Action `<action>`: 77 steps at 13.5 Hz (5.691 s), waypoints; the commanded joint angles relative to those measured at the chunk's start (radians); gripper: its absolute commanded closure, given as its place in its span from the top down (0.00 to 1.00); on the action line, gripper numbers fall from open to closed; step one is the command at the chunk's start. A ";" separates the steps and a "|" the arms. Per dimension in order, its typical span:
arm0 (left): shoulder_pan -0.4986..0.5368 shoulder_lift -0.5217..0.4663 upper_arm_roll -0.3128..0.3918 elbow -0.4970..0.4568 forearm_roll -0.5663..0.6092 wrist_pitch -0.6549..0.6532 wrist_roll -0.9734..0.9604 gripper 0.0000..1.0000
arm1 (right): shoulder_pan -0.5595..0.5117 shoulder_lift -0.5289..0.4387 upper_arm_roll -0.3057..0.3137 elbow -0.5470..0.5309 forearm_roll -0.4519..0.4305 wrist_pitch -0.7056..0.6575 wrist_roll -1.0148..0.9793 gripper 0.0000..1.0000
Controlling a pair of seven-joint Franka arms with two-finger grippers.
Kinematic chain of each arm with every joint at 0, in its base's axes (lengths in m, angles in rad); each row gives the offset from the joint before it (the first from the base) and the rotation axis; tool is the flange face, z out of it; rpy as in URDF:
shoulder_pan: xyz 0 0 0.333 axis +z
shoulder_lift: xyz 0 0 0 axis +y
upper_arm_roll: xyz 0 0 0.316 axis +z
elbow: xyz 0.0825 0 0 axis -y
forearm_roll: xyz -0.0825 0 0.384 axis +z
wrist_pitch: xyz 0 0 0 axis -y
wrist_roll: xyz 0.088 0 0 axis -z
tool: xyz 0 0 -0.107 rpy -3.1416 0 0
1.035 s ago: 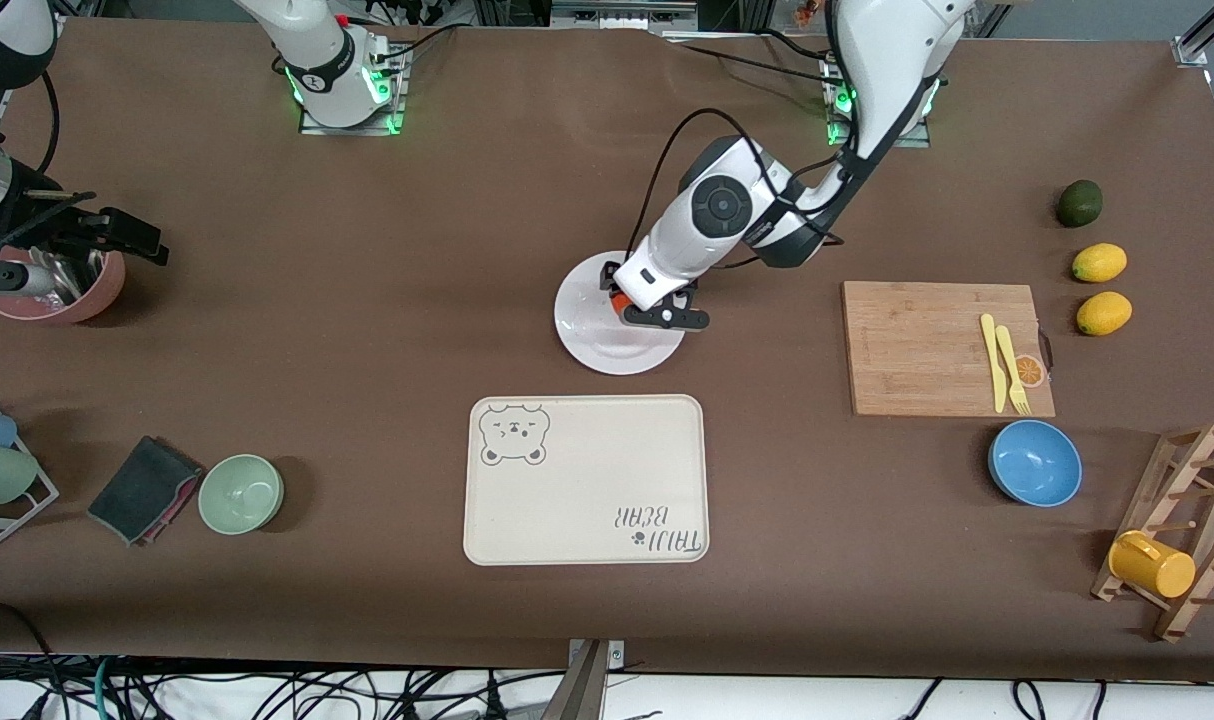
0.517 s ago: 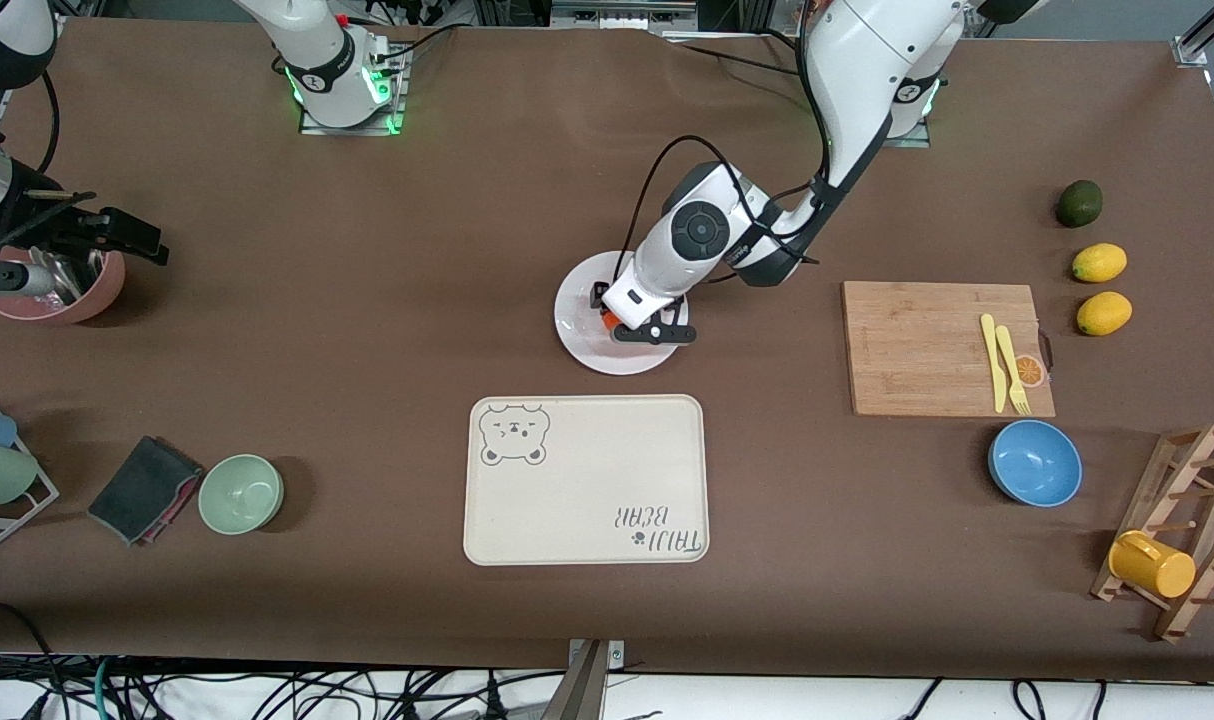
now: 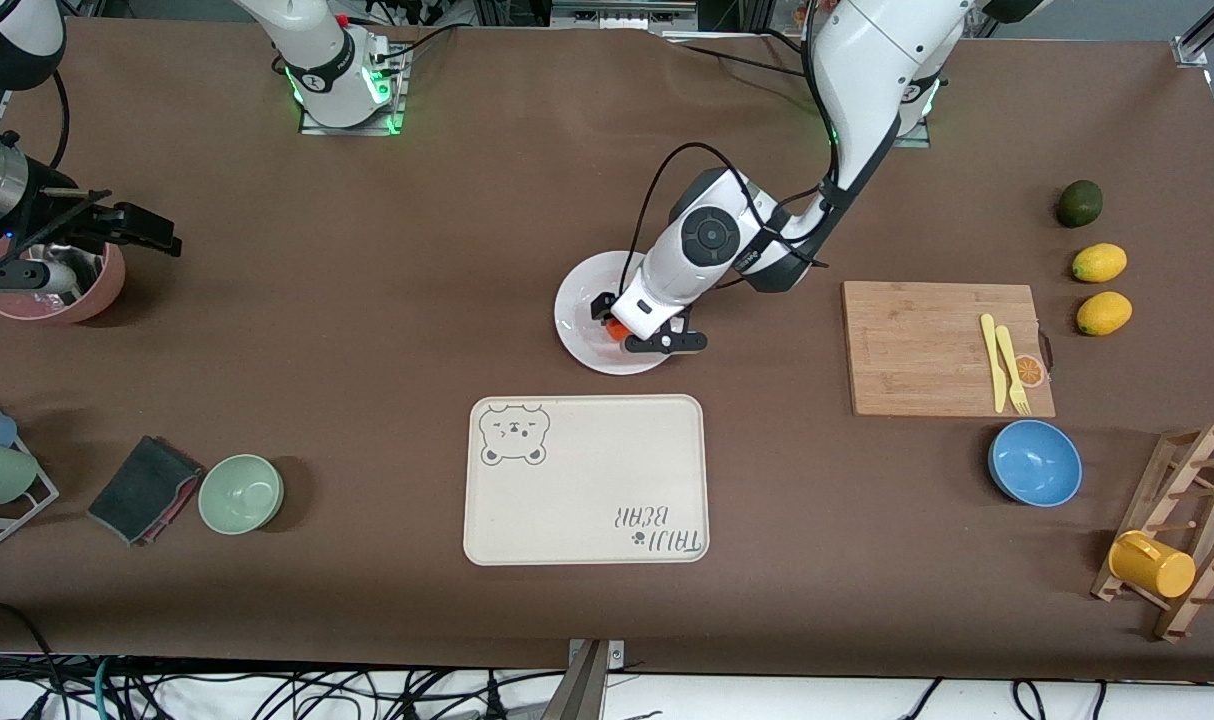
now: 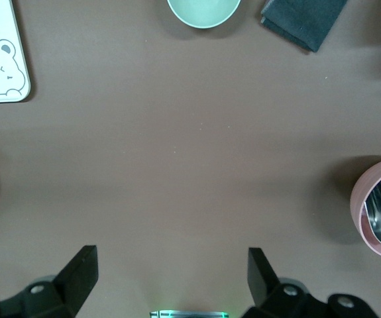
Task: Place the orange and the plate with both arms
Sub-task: 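Carry the orange with the left gripper and lower it onto the white plate, then open the left gripper and withdraw it toward the cutting board, then reach the right gripper to the white plate rim and grip it, then slide the plate with the orange onto the bear tray with the right gripper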
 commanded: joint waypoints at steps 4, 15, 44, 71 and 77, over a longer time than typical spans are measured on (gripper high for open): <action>0.164 -0.254 -0.002 -0.094 0.031 -0.140 -0.017 1.00 | -0.002 0.036 0.004 0.044 0.022 -0.025 -0.005 1.00; 0.470 -0.639 0.073 -0.044 0.040 -0.706 0.195 1.00 | 0.050 0.062 0.008 0.043 0.019 -0.039 -0.011 1.00; 0.496 -0.616 0.219 0.187 0.131 -1.046 0.488 1.00 | 0.414 0.629 0.032 -0.168 1.432 0.484 -0.883 0.81; 0.514 -0.618 0.220 0.173 0.095 -1.049 0.530 1.00 | 0.434 0.741 -0.042 0.166 1.352 0.596 -0.531 0.00; 0.513 -0.618 0.220 0.173 0.095 -1.049 0.530 1.00 | 0.340 1.019 -0.042 0.587 1.319 0.611 -0.396 0.00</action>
